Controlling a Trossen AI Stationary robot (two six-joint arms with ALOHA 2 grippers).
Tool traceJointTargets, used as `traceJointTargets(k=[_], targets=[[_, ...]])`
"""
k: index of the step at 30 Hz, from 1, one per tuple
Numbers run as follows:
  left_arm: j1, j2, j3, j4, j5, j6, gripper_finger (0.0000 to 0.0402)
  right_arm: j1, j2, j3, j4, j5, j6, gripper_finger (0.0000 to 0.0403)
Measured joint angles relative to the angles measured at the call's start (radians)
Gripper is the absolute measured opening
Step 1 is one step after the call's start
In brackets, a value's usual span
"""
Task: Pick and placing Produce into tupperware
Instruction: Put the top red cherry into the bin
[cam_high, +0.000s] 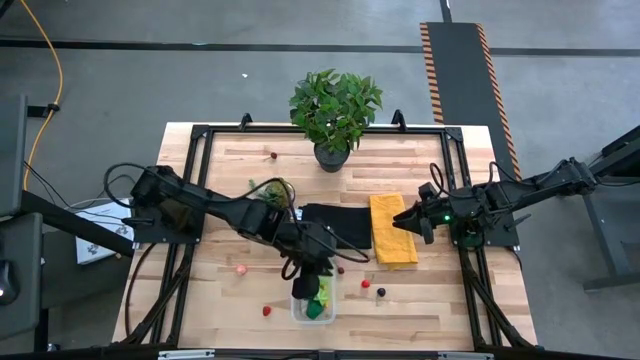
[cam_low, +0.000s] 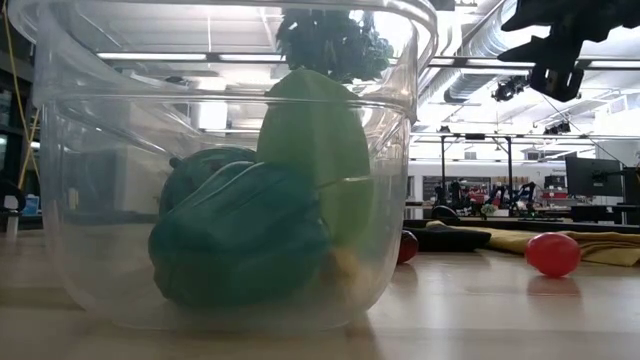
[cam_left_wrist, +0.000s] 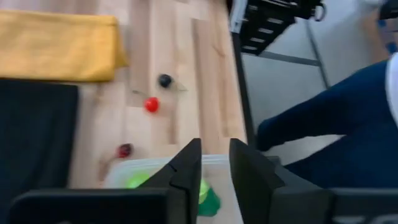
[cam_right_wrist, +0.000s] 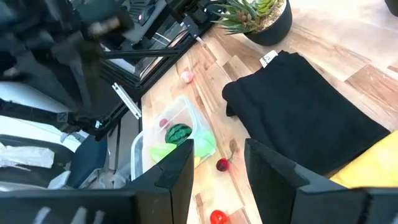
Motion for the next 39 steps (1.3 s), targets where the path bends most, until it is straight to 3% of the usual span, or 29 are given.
traceJointTargets(k=[7, 17, 24, 29, 35, 39], targets=[[0.001, 0.000, 0.099, -0.152, -0.096, 0.009, 0.0006, 0.000, 0.000, 0.000, 0.000, -0.004, -0.026, 0.0133], [0.019, -0.020, 0.213, -0.394, -0.179, 0.001, 0.0002, 0.000, 0.000, 0.000, 0.000, -0.023, -0.045, 0.0133], [0.042, -0.143, 0.238, -0.560, -0.297, -0.024, 0.0001, 0.000, -0.001, 0.000, 0.011, -0.027, -0.039, 0.0133], [0.041, -0.265, 0.238, -0.698, -0.438, -0.081, 0.0001, 0.000, 0.000, 0.000, 0.021, -0.017, -0.021, 0.0133], [0.041, -0.396, 0.238, -0.875, -0.565, -0.176, 0.0001, 0.000, 0.000, 0.000, 0.032, 0.062, 0.012, 0.0133], [0.041, -0.500, 0.198, -0.880, -0.605, -0.205, 0.0002, 0.000, 0.000, 0.000, 0.048, 0.114, 0.042, 0.0133]])
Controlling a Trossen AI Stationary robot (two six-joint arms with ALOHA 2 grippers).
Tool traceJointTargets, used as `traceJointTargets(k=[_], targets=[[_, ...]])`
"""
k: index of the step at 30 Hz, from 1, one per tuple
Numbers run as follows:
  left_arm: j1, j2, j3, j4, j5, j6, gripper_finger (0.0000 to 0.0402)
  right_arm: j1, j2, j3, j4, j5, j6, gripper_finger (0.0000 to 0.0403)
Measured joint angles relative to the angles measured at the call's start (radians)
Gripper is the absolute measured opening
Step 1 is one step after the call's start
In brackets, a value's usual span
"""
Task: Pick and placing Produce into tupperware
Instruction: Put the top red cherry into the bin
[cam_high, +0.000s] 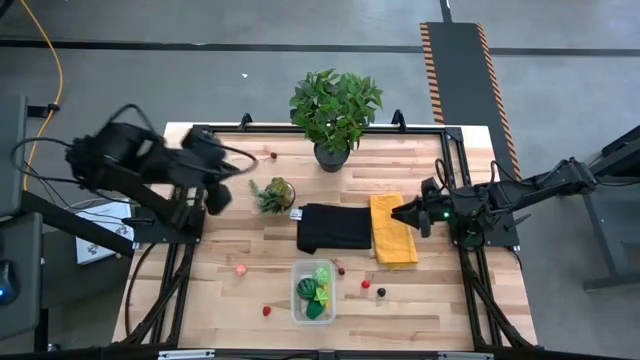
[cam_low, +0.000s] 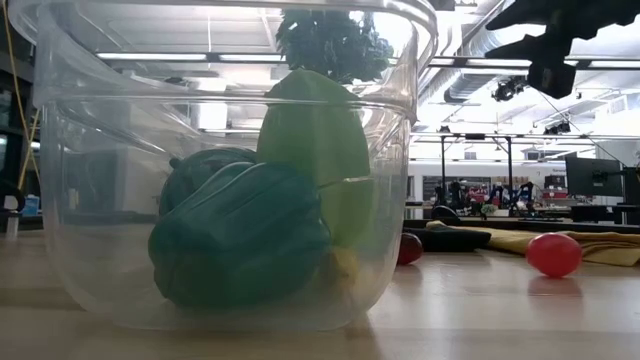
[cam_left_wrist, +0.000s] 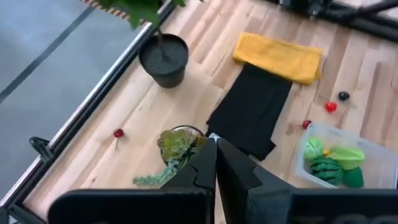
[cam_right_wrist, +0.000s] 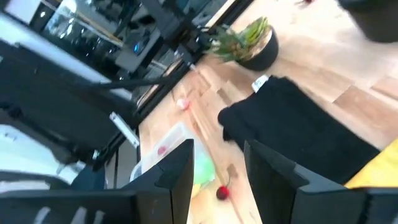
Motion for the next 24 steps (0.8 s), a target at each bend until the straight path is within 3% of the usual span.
traceJointTargets(k=[9, 20, 24], targets=[[0.000, -0.252, -0.223, 0.012, -0.089, -0.061, 0.0001, 0.000, 0.001, 0.000, 0.012, 0.157, 0.046, 0.0133], [0.000, -0.669, -0.853, 0.435, -0.113, -0.097, 0.0002, 0.000, 0.001, 0.000, 0.012, 0.274, 0.091, 0.0133], [0.001, -0.787, -1.007, 0.509, -0.165, -0.143, 0.0001, 0.000, 0.001, 0.000, 0.012, 0.278, 0.091, 0.0133]])
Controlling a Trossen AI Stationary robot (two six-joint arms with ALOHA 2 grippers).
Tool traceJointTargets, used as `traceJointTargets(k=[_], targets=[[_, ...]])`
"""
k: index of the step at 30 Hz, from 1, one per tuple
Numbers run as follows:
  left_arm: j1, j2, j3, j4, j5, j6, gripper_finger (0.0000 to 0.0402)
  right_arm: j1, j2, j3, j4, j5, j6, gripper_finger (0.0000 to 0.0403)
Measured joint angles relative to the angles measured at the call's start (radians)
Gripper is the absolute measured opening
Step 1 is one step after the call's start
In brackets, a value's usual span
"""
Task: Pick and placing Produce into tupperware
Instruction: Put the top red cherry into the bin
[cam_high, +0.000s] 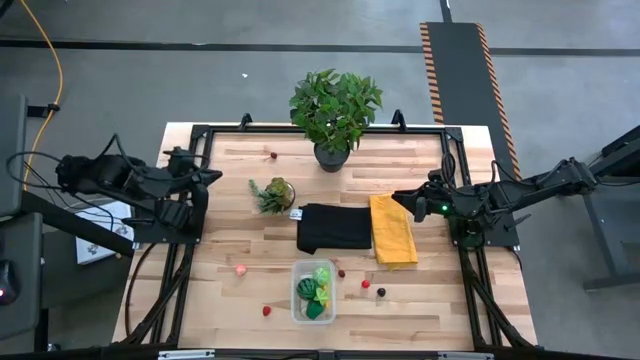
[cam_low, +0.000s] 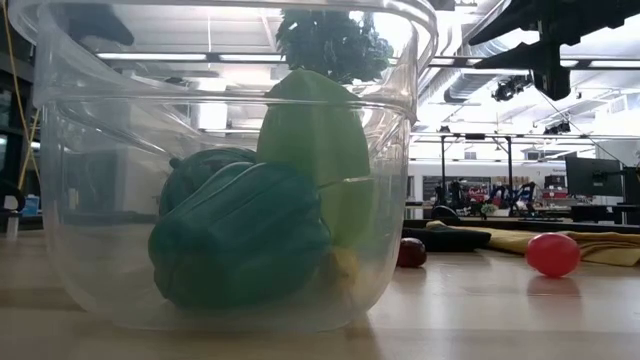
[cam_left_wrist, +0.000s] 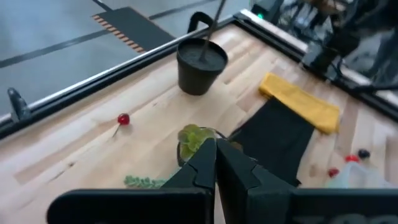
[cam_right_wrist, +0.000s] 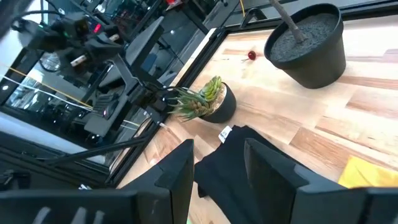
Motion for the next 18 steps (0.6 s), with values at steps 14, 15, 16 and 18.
traceJointTargets(k=[14, 15, 16, 18], targets=[[0.013, -0.043, -0.066, 0.101, -0.086, -0.041, 0.0001, -0.059, 0.000, 0.000, 0.000, 0.006, -0.012, 0.0133], [0.024, -0.038, -0.069, 0.113, -0.073, -0.042, 0.0001, -0.070, 0.000, 0.000, 0.000, 0.004, -0.014, 0.0133], [0.040, -0.036, -0.075, 0.132, -0.053, -0.042, 0.0001, -0.082, 0.000, 0.000, 0.000, -0.003, -0.019, 0.0133], [0.079, -0.035, -0.099, 0.173, -0.008, -0.051, 0.0001, -0.105, 0.000, 0.000, 0.000, -0.022, -0.024, 0.0133]])
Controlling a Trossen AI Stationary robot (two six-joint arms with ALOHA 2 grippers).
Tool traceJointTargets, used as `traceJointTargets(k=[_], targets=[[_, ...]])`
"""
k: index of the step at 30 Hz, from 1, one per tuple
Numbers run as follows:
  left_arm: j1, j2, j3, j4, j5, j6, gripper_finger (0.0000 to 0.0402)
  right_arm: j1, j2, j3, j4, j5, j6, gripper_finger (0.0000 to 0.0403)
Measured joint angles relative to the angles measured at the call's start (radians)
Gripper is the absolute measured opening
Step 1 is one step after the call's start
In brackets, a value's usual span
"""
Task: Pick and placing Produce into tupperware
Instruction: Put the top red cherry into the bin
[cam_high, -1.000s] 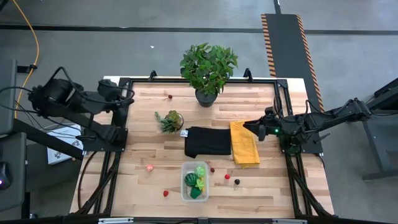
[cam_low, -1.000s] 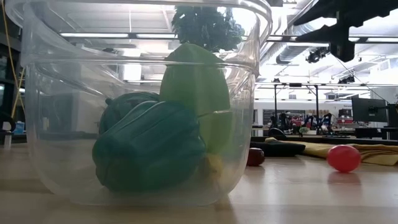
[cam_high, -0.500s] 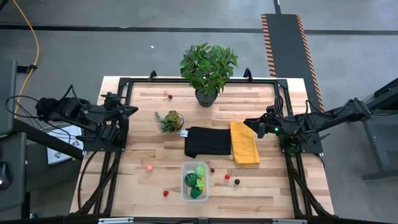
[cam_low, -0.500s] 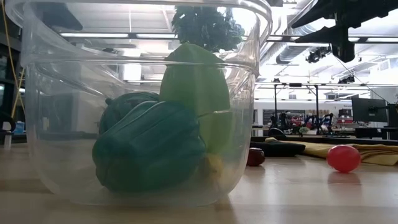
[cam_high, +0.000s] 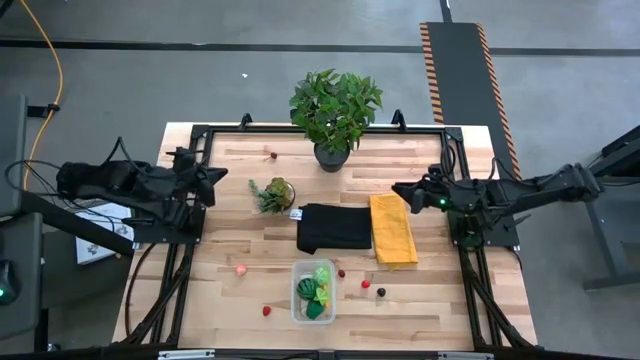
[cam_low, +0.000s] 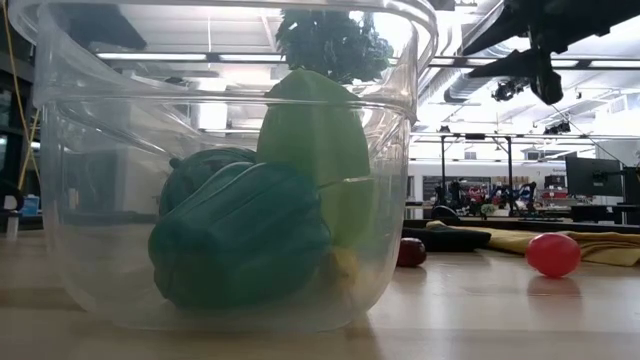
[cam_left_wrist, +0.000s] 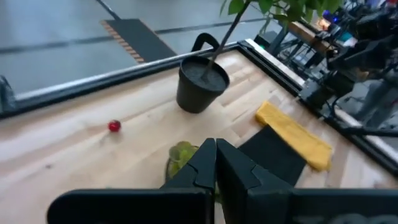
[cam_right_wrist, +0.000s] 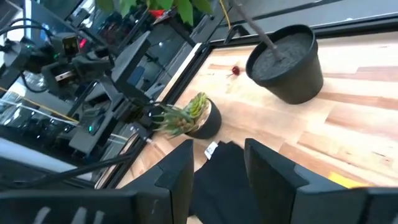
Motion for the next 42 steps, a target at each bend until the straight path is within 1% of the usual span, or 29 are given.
traceJointTargets(k=[3, 5, 8, 10, 12, 15, 19, 22, 26, 28, 31, 33, 39, 42], targets=[[0.071, 0.000, -0.056, 0.100, 0.067, -0.004, 0.0001, -0.033, 0.000, 0.000, 0.000, -0.031, -0.020, 0.0133], [0.125, 0.000, -0.100, 0.181, 0.120, 0.023, 0.0001, -0.055, 0.000, 0.000, 0.000, -0.062, -0.038, 0.0133], [0.220, 0.015, -0.149, 0.301, 0.203, 0.098, 0.0000, -0.085, 0.000, 0.000, 0.000, -0.109, -0.056, 0.0133], [0.294, 0.036, -0.157, 0.339, 0.252, 0.151, 0.0000, -0.101, 0.000, 0.000, 0.000, -0.136, -0.056, 0.0133], [0.377, 0.061, -0.156, 0.380, 0.324, 0.210, 0.0000, -0.113, 0.000, 0.000, 0.000, -0.157, -0.063, 0.0133], [0.520, 0.107, -0.156, 0.425, 0.489, 0.279, 0.0000, -0.126, 0.000, 0.000, 0.000, -0.183, -0.066, 0.0133], [0.717, 0.177, -0.156, 0.436, 0.719, 0.347, 0.0000, -0.131, 0.000, 0.000, 0.000, -0.184, -0.057, 0.0133], [0.864, 0.224, -0.156, 0.486, 0.888, 0.412, 0.0000, -0.131, 0.000, 0.000, 0.000, -0.184, -0.056, 0.0133], [1.056, 0.281, -0.156, 0.549, 1.073, 0.451, 0.0000, -0.131, 0.000, 0.000, 0.000, -0.184, -0.047, 0.0133], [1.135, 0.320, -0.156, 0.568, 1.138, 0.469, 0.0000, -0.131, 0.000, 0.000, 0.000, -0.179, -0.039, 0.0133], [1.224, 0.382, -0.151, 0.590, 1.196, 0.481, 0.0000, -0.131, 0.000, 0.000, 0.000, -0.162, -0.036, 0.0133], [1.258, 0.427, -0.137, 0.590, 1.202, 0.505, 0.0000, -0.131, 0.000, 0.000, 0.000, -0.150, -0.027, 0.0133], [1.266, 0.553, -0.063, 0.589, 1.180, 0.608, 0.0001, -0.131, 0.000, 0.000, 0.000, -0.130, -0.020, 0.0133], [1.264, 0.608, -0.021, 0.588, 1.144, 0.621, 0.0001, -0.131, 0.000, 0.000, 0.000, -0.130, -0.018, 0.0133]])
